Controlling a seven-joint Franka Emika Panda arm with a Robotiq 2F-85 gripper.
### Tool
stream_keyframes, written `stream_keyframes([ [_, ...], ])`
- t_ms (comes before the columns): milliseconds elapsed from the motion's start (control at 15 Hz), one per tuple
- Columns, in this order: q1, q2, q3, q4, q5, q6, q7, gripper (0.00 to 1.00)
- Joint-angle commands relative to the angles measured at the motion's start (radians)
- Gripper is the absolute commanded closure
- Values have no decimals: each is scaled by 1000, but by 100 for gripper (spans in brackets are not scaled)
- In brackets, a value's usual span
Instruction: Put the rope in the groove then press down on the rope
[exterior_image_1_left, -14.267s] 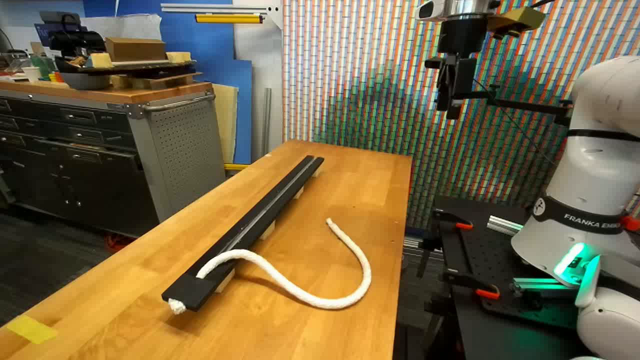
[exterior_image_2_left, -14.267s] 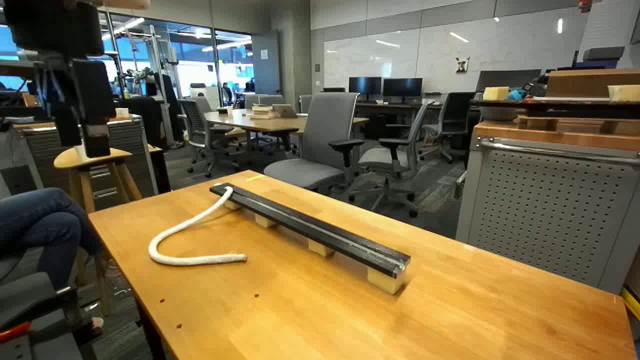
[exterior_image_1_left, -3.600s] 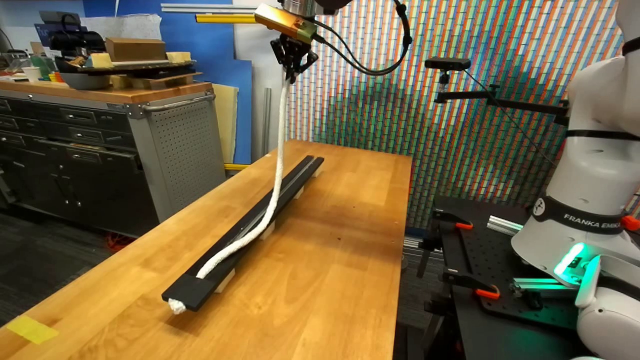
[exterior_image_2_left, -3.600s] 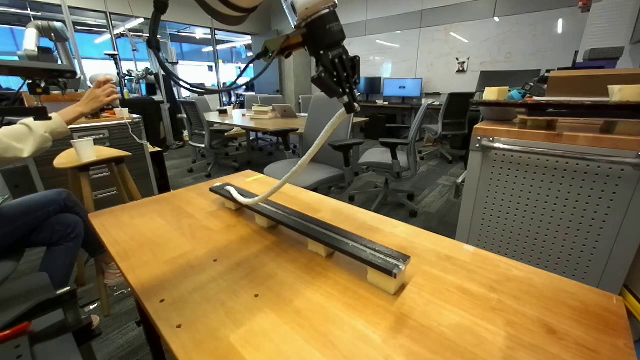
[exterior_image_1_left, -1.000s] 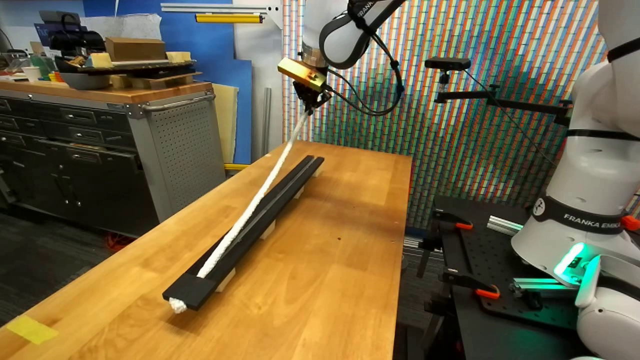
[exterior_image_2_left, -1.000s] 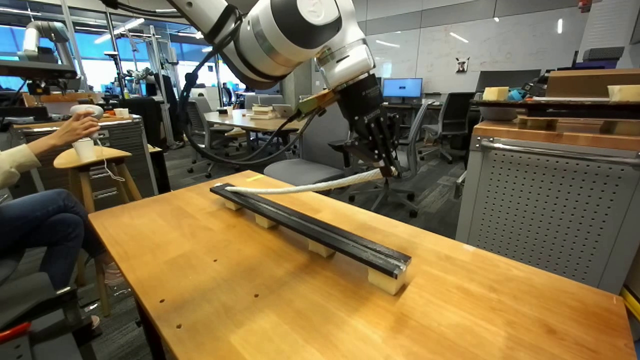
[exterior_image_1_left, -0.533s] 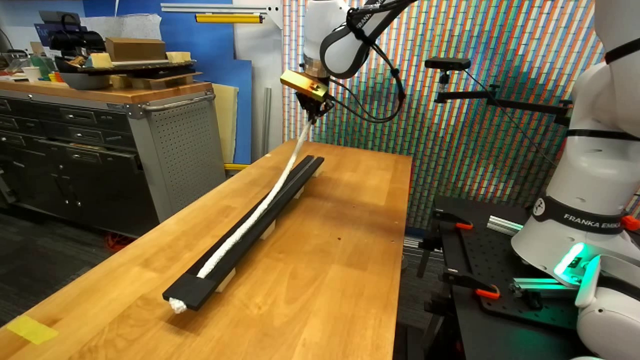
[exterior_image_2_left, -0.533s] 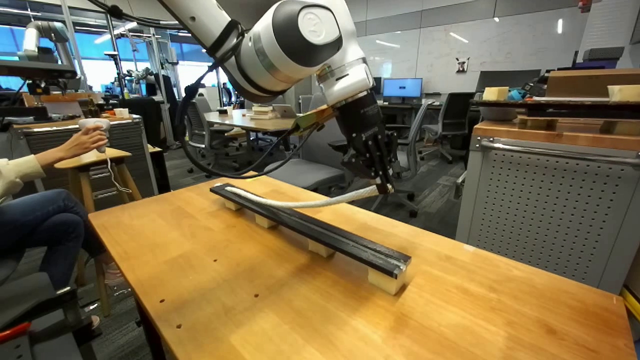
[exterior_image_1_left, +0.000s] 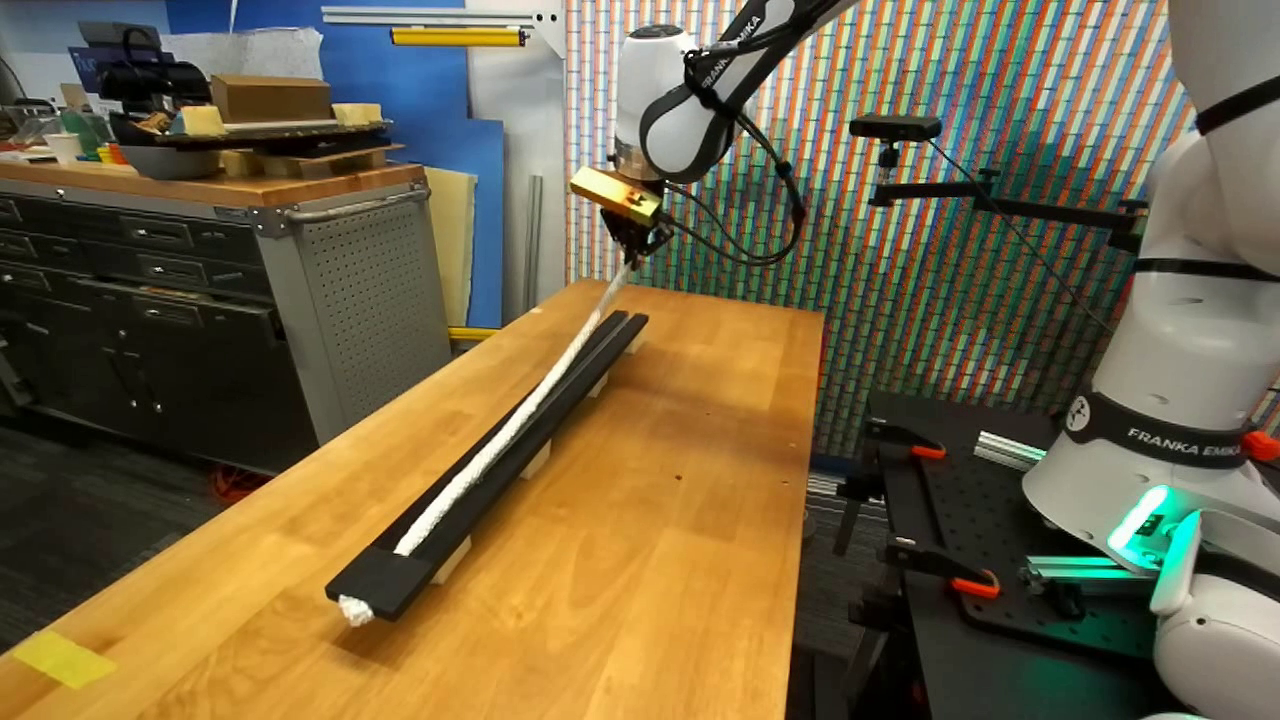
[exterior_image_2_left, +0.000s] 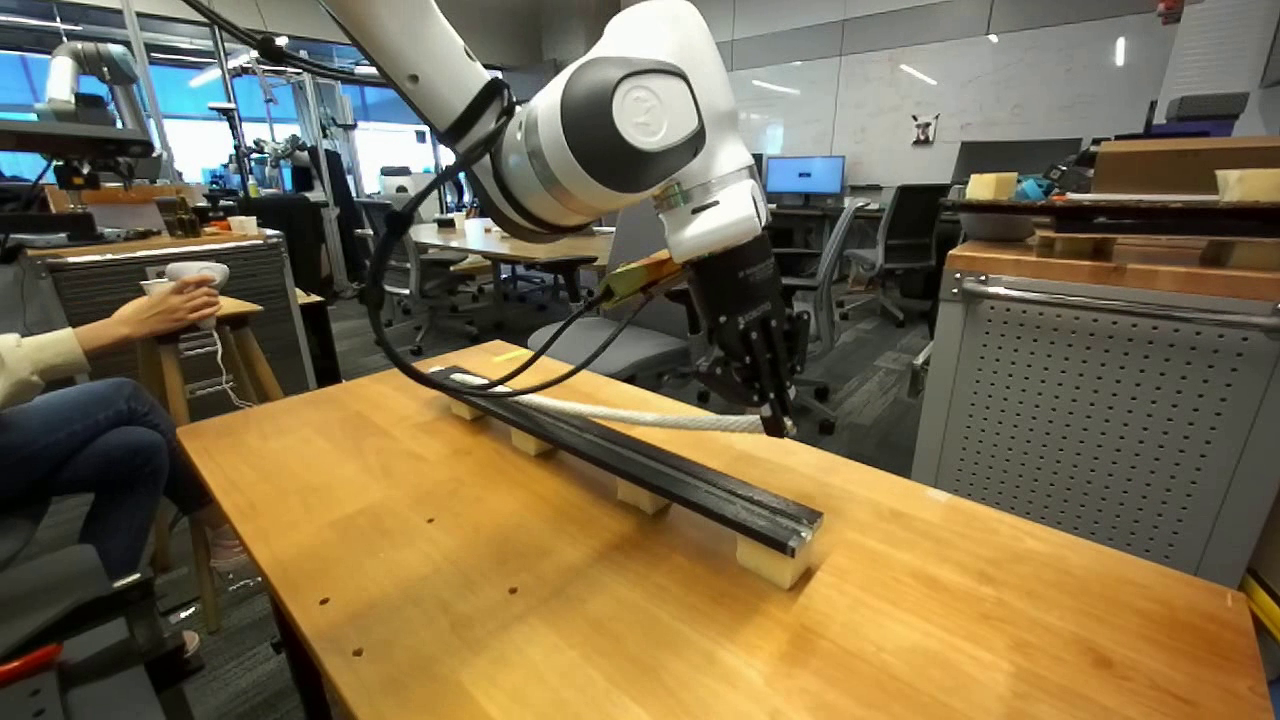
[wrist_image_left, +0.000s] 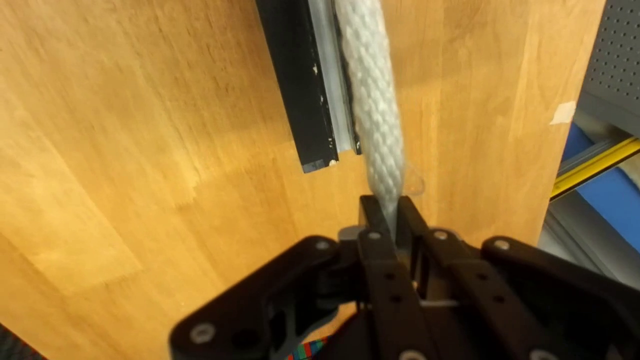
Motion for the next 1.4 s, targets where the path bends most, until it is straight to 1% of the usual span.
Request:
stream_keyframes([
  [0,-32,48,16,41,68,14,-71,97],
  [467,-55,112,42,72,169,6,-193,97],
  [1067,-54,200,32,168,220,-26,-229,97],
  [1333,-51,237,27,204,224,-47,-229,97],
])
